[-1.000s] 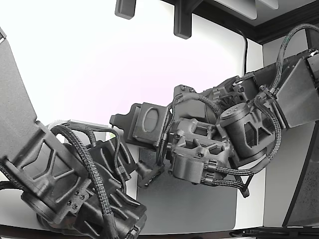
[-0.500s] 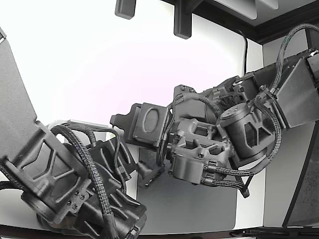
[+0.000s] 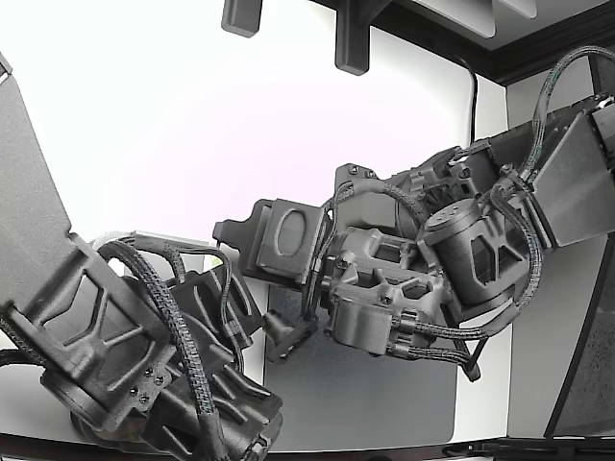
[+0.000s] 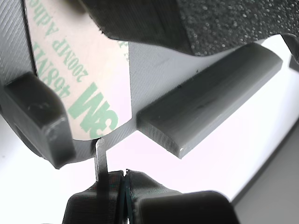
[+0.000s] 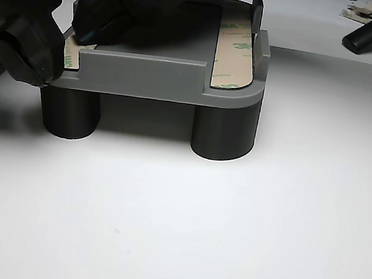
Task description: Peel off protective film from adhesive tape.
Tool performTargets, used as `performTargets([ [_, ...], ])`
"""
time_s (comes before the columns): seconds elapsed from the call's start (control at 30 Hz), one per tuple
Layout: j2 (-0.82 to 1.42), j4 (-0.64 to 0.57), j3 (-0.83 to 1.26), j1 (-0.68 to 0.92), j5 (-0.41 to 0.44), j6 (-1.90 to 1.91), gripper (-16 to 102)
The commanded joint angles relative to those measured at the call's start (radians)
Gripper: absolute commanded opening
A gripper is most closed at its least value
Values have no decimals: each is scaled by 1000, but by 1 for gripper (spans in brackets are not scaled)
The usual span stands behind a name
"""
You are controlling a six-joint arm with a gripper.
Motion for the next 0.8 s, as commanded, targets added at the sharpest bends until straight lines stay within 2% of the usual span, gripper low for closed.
performTargets([
  [0.0,20,-8,-25,-11,5,3,-11],
  [0.77,9,-5,-35,-5,6,12,-11],
])
